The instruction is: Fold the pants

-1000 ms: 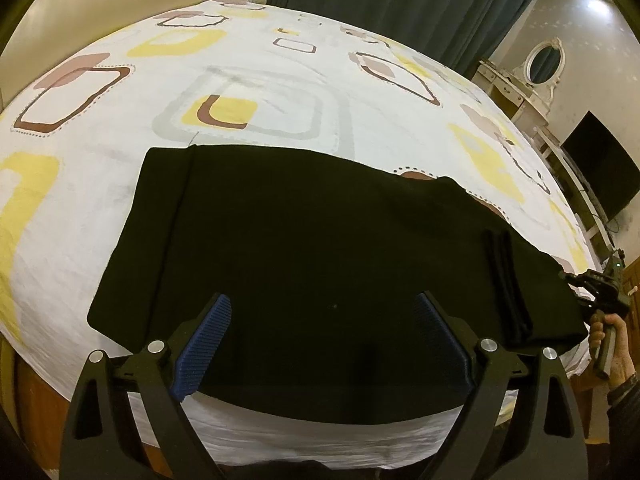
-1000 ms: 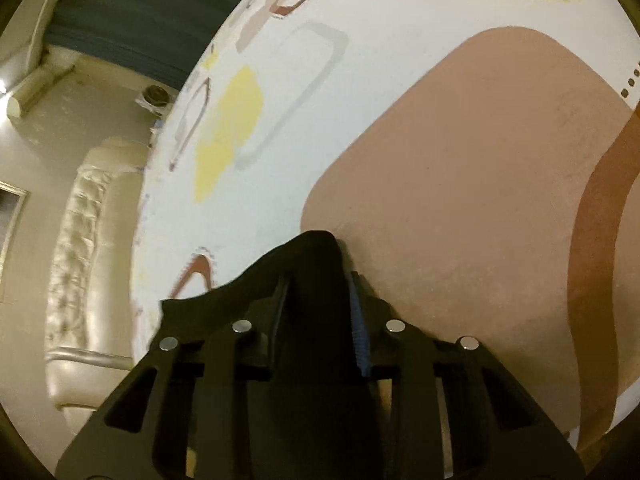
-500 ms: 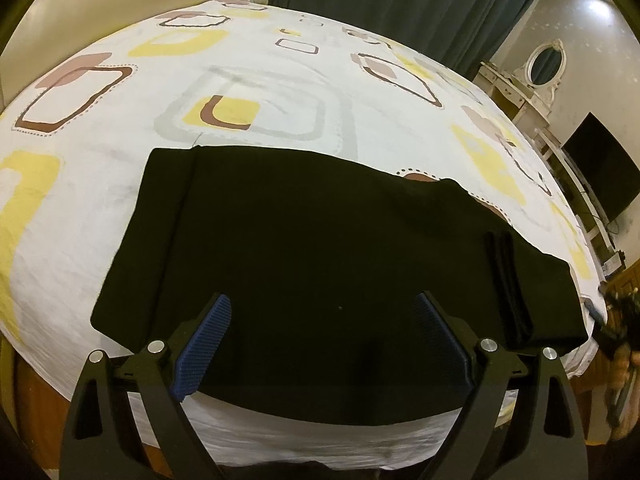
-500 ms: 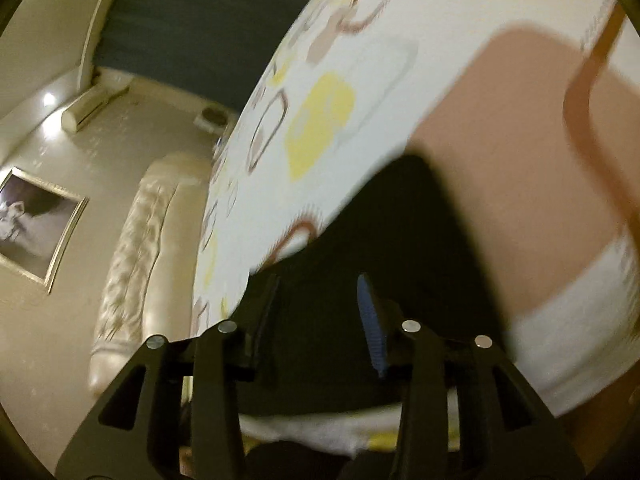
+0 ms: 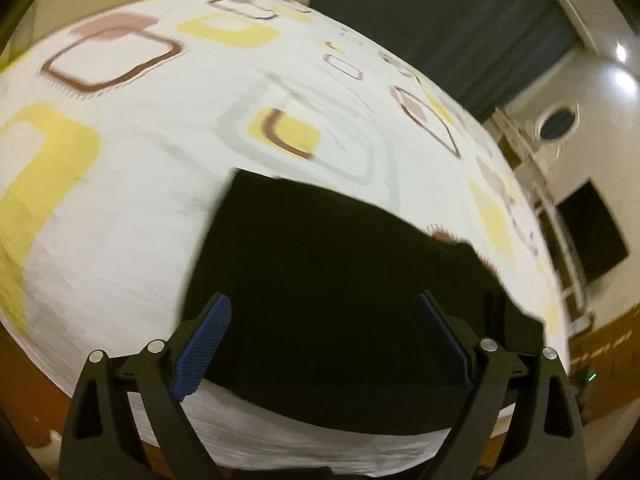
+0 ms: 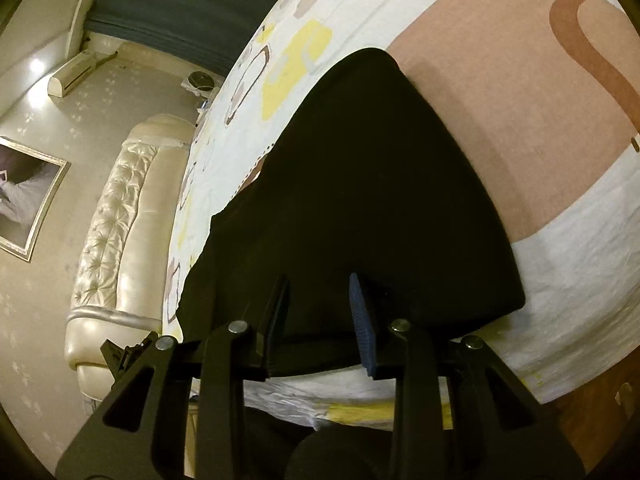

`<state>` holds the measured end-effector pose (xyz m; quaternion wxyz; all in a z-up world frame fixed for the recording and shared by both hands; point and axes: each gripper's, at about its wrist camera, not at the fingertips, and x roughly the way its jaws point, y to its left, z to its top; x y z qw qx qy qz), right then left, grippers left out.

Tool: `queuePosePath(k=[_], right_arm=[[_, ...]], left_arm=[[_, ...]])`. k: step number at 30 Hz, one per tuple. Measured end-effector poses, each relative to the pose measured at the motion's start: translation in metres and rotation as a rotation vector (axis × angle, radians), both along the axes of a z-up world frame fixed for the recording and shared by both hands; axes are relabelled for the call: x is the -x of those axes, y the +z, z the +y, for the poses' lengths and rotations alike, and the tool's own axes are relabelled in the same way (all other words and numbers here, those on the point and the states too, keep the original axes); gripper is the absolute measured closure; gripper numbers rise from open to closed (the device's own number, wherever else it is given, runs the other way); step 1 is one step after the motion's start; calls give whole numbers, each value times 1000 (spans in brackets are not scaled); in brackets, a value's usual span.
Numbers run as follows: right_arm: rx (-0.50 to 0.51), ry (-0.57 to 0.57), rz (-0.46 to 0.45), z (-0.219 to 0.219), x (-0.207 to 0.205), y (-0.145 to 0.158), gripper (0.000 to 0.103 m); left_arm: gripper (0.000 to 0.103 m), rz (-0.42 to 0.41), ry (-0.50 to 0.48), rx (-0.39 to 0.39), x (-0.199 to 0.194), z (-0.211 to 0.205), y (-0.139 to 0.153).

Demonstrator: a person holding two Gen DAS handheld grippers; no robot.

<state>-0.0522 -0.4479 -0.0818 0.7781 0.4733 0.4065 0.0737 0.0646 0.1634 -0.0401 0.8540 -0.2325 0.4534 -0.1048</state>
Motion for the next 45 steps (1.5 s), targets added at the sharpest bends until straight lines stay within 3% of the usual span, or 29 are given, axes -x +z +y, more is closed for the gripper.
queuePosePath(k=[6,8,14,17,20,25,27,34,45], right_arm=[[-15,-1,-10,-2,0,-2,72],[-14,-2,-12,-1,0,-1,71],[-35,-19,-19,-3,3,-4,70],[-56,-23,-48,-4,6,-5,61],[-30,-13,-53,0,4,0,54],[14,14,-78,9,1,9,37],[38,25,-88,14,0,13,31],[58,32,-114,21,-1,18,14],[55,25,-111,24,-2,20,13]], left_arm=[[13,119,-4,294,-14,64,-39],[13,150,-20,328,-17,69,-52],[13,134,-79,414,-35,65,-64],[13,136,-121,409,-45,52,-63],[35,170,-197,368,-55,25,-65],[81,209,-176,371,-56,17,-77],[87,213,-160,386,-54,19,-78],[90,162,-154,359,-48,8,-37],[90,35,-268,266,-43,-67,73]])
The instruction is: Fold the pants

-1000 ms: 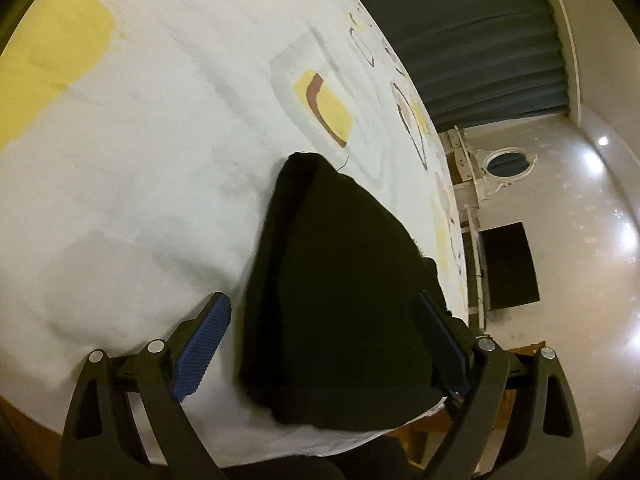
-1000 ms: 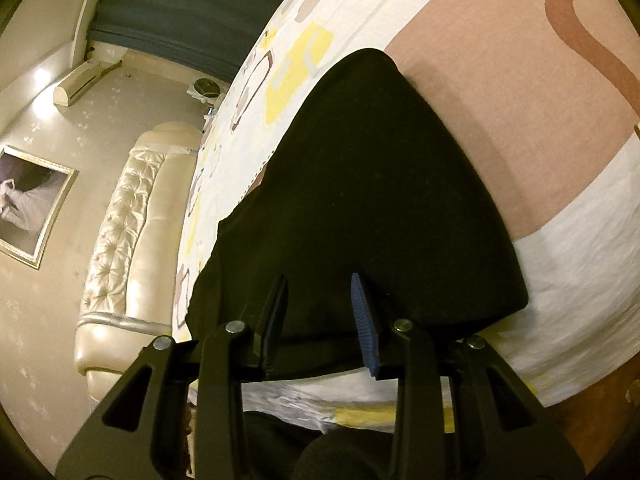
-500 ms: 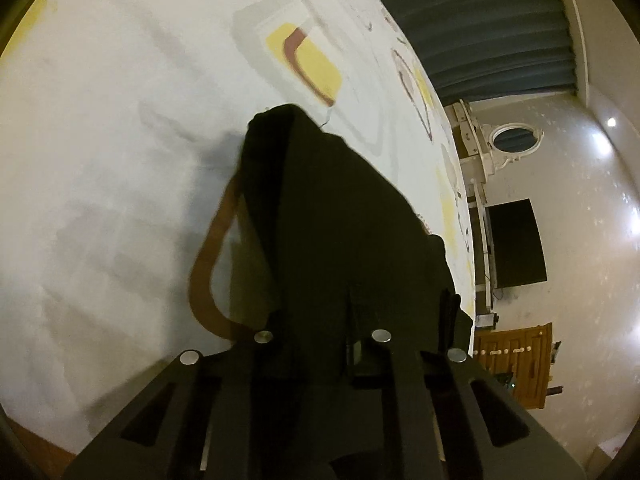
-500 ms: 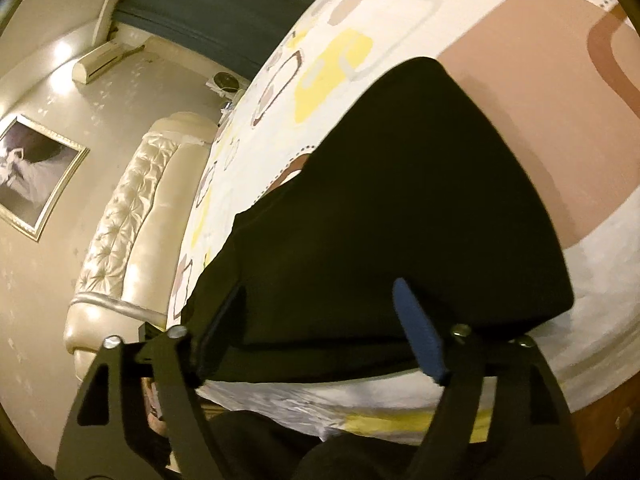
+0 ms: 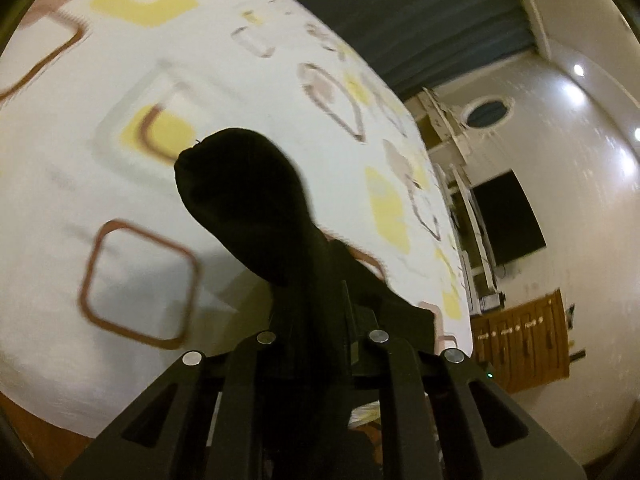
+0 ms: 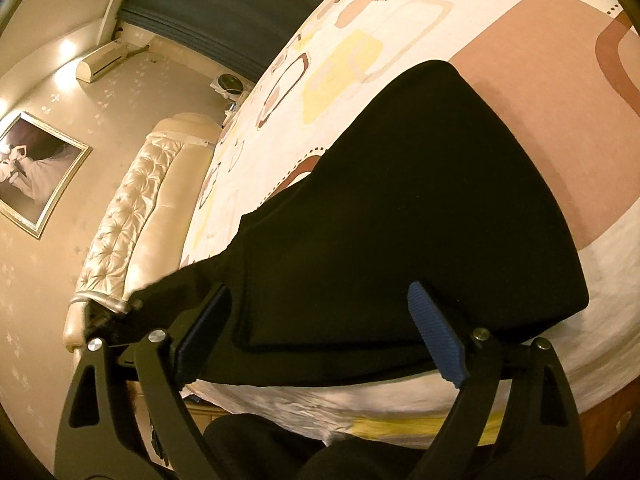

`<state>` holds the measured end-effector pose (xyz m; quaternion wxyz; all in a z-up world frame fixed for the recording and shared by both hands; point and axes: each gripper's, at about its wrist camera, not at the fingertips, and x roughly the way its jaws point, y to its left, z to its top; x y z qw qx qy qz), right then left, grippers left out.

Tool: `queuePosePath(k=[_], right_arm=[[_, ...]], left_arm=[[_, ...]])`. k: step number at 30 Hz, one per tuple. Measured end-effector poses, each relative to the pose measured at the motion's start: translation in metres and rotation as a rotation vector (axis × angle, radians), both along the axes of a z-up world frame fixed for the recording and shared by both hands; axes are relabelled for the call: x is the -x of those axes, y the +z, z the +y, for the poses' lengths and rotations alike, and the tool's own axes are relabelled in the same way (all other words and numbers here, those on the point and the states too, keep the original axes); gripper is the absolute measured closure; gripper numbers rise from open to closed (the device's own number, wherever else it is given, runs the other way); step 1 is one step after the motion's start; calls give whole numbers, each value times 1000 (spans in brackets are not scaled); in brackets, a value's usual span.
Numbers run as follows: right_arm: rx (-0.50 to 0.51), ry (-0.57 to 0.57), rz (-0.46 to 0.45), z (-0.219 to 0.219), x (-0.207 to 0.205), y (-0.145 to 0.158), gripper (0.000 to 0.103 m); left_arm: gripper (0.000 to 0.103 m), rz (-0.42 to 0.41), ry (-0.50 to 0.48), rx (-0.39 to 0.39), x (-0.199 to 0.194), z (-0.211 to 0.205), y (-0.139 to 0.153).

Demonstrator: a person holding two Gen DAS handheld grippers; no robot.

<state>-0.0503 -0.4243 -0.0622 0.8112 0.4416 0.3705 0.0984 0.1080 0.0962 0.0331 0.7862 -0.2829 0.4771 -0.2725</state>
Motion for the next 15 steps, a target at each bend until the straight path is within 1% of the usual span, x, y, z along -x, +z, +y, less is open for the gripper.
queuePosePath(k=[4,8,9,12,15], right_arm=[[-1,1,-2,0,0,0,12],[-12,0,-1,0,1,-1,12],[-18,-2,3,0,1,0,12],[-44,-20,10,-3,1,6,13],[-60,-56,-19,-11,5,17,13]], left_arm=[[90,-60,-66,-34,7,-45,32],[90,-90,-126,-48,13,-86,49],[90,-104,-145,-59,14,-103,53],[90,-120,-188,-91,17,-140,54],[90,-132,-222,-132,23,-176,48]])
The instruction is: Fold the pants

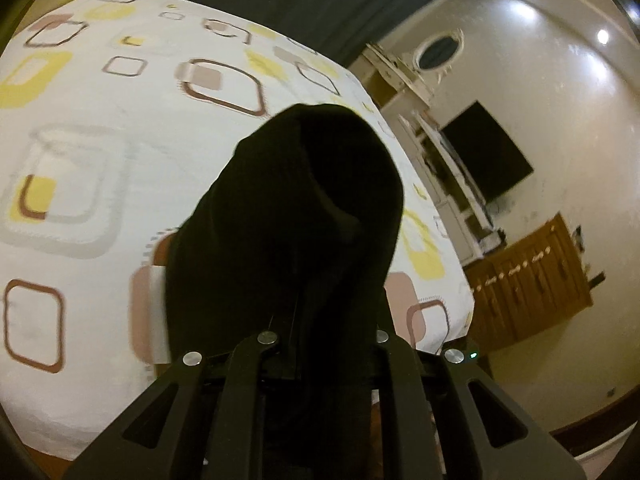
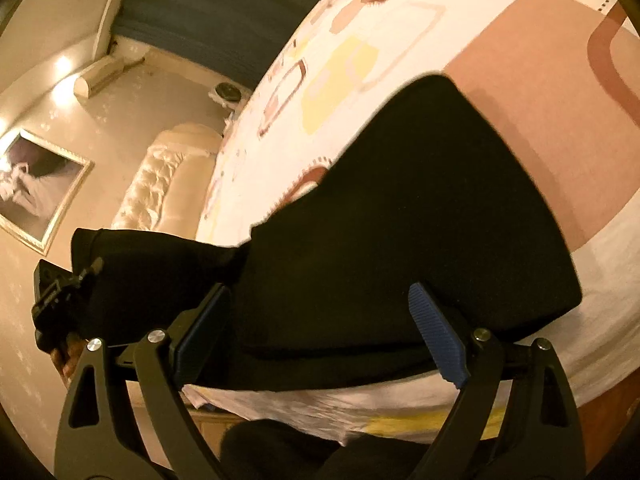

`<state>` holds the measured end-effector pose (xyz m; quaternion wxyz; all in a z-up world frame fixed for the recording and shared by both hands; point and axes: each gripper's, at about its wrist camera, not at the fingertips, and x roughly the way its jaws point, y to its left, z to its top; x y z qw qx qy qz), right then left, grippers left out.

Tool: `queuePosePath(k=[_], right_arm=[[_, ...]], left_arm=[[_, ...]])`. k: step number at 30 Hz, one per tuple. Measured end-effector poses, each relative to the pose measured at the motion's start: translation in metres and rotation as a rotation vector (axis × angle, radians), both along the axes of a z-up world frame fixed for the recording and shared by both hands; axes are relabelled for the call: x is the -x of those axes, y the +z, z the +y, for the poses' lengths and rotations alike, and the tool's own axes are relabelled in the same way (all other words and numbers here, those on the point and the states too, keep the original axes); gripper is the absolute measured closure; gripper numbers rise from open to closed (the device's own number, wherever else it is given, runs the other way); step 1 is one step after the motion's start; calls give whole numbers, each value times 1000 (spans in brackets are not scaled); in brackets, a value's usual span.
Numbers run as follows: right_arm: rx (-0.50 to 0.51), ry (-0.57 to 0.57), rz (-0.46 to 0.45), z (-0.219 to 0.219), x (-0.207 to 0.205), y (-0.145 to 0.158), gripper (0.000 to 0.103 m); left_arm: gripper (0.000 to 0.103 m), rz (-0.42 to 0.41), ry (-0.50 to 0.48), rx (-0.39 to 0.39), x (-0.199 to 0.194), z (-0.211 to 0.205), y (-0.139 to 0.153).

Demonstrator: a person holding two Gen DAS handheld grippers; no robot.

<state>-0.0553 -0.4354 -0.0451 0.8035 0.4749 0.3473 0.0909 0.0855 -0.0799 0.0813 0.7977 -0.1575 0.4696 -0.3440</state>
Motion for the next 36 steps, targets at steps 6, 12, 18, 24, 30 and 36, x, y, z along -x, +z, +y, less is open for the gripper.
queuePosePath(k=[6,12,18,24,30,36], right_arm=[[8,-67,-6,-15,7,9,13],[4,-134,-12,-35,14,10,12],[-4,-197,-10,-51,22,7,12],[-28,-246,10,-62,28,-4,12],[-41,-266,18,-65,30,-9,12],[-54,-279,21,-69,29,-12,12]], left_arm=[[90,-26,-51,-117,12,-71,-25],[90,1,-78,-214,20,-124,-61],[90,-58,-79,-365,36,-164,-87],[90,-103,-61,-482,47,-186,-116],[90,-142,-36,-554,56,-196,-130],[90,-192,-18,-599,62,-208,-136]])
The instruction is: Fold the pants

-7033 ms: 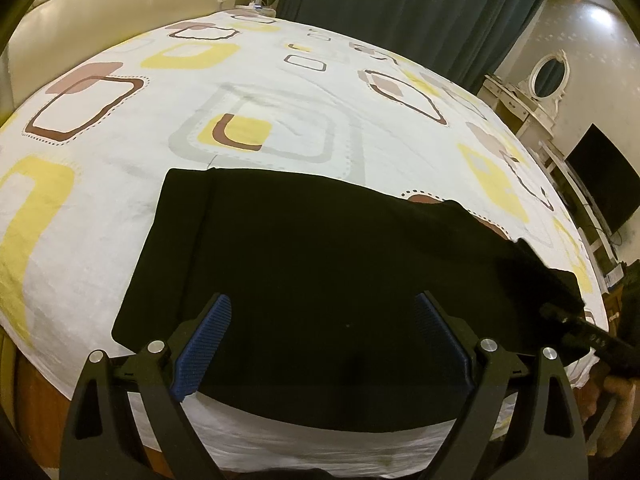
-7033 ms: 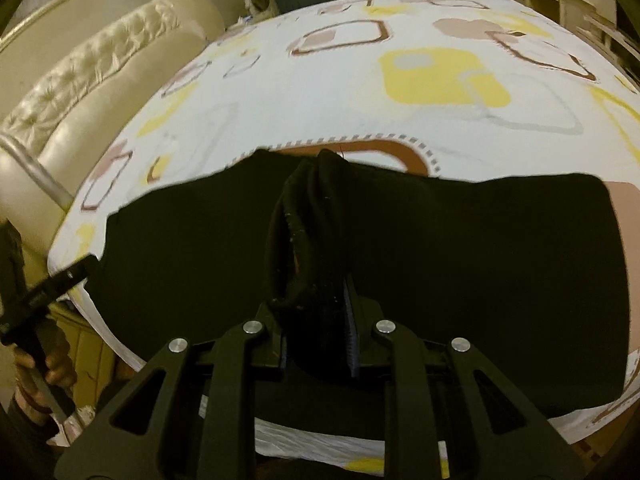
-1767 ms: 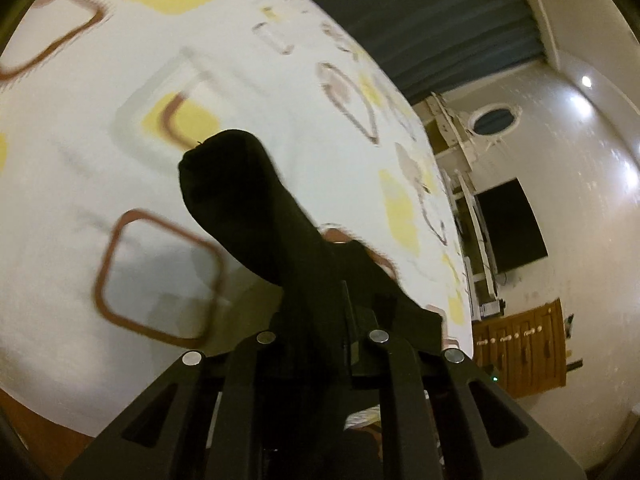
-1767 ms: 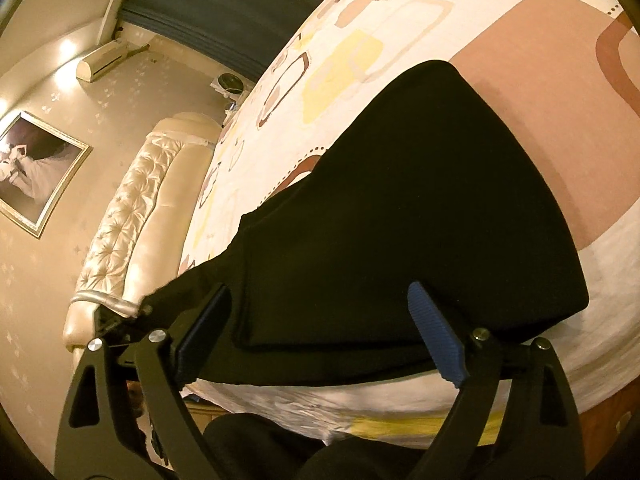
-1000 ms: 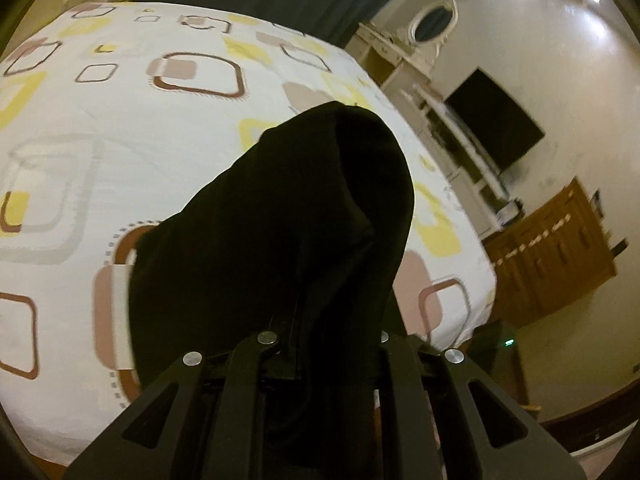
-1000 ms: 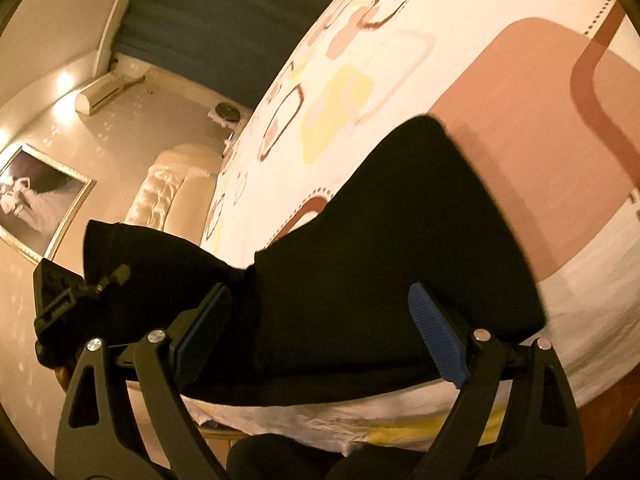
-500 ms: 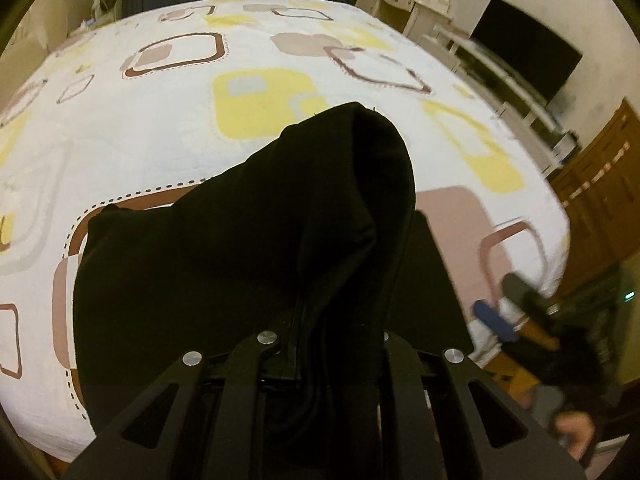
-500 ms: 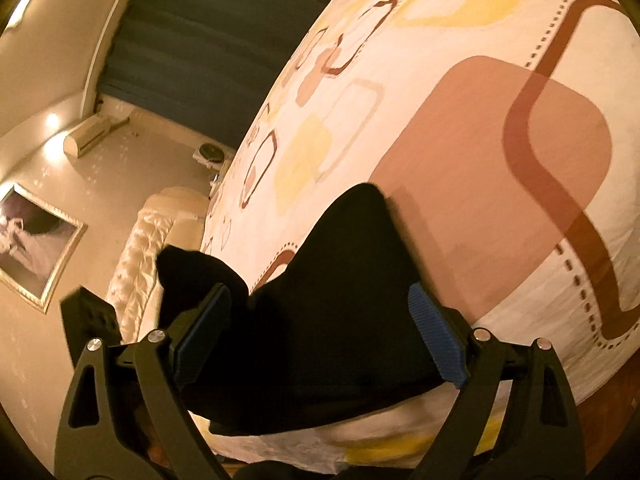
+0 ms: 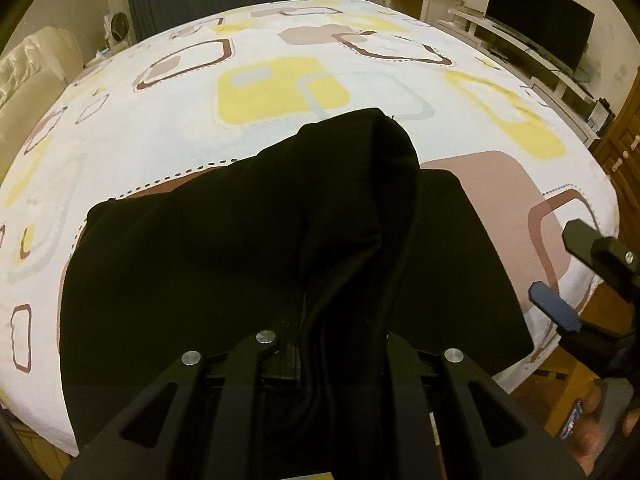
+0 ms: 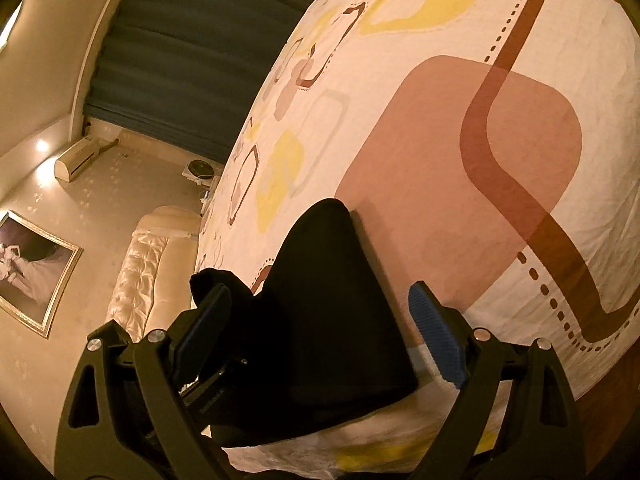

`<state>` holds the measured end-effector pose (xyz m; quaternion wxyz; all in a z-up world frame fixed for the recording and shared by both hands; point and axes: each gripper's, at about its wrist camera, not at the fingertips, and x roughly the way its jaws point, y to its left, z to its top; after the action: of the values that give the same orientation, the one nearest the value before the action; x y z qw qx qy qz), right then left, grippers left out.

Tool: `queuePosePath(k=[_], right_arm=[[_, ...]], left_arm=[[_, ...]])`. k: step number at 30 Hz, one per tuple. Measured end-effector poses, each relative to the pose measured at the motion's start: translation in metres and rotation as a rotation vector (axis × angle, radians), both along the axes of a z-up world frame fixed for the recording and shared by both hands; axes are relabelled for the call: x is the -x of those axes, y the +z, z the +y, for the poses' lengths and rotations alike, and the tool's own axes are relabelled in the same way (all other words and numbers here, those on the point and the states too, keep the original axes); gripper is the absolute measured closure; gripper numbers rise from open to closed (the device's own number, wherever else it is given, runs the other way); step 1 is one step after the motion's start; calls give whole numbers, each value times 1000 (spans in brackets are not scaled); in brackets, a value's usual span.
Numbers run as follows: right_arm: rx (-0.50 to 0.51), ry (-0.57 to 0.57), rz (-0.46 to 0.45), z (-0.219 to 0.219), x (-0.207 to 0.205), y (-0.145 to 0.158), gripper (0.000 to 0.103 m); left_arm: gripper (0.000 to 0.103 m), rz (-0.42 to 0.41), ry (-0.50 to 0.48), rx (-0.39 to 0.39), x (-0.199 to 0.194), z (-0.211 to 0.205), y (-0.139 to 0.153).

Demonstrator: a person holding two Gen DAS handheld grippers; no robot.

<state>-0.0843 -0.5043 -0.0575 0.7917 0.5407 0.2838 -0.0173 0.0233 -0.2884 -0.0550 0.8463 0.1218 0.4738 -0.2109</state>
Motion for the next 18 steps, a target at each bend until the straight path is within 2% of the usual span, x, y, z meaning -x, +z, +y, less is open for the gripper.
queuePosePath(k=[7,14,17,18], right_arm=[[-5,-4,1,-2,-1,-1,12],[-6,-5,0,-3,0,-1,12],[-3,-8,1,-2,1,-1,12],[-4,-8,1,-3,1,-2,12]], left_arm=[[89,-62,-16,-58,10,-10,-4],[88,-85,-27,-74,12,-15,-6],[81,-89,-39,-70,15,-16,-5],[73,-94,-48,-66,17,-17,-5]])
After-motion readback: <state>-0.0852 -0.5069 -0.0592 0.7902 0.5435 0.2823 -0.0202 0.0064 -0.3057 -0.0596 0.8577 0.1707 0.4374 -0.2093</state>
